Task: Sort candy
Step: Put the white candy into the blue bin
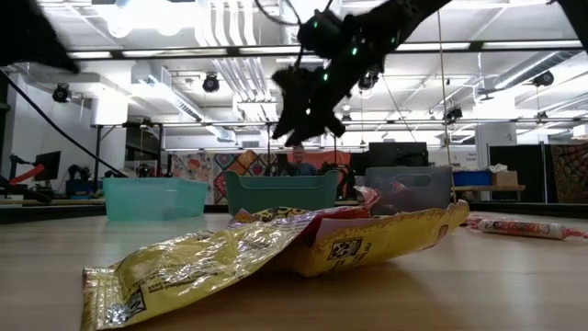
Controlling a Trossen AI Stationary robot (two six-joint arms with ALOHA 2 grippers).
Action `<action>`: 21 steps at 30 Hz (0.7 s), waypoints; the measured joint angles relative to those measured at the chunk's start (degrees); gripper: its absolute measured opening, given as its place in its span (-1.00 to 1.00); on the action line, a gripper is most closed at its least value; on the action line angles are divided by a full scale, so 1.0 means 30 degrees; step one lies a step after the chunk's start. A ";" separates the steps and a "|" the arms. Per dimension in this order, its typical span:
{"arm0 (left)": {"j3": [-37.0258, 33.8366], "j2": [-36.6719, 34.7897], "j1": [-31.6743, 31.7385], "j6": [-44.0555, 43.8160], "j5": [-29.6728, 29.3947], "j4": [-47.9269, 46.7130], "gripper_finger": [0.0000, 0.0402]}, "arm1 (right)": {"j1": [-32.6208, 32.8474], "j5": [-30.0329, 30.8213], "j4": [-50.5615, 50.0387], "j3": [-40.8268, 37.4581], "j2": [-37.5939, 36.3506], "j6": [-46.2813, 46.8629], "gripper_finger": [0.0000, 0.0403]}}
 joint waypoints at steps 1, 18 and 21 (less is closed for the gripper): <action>0.0000 0.0026 0.0000 0.0404 0.1327 0.0010 -0.60 | 0.0239 -0.0477 -0.0231 0.0000 -0.0311 -0.0103 -0.12; 0.0007 0.4010 -0.0182 0.5815 1.3109 -0.0662 -0.22 | 0.6809 -0.0858 -0.4302 0.0000 -0.3800 -0.0989 -0.17; 0.0007 0.4632 -0.0160 0.6021 1.3074 -0.0698 -0.24 | 0.7638 -0.0820 -0.4297 0.0000 -0.3870 -0.0954 -0.17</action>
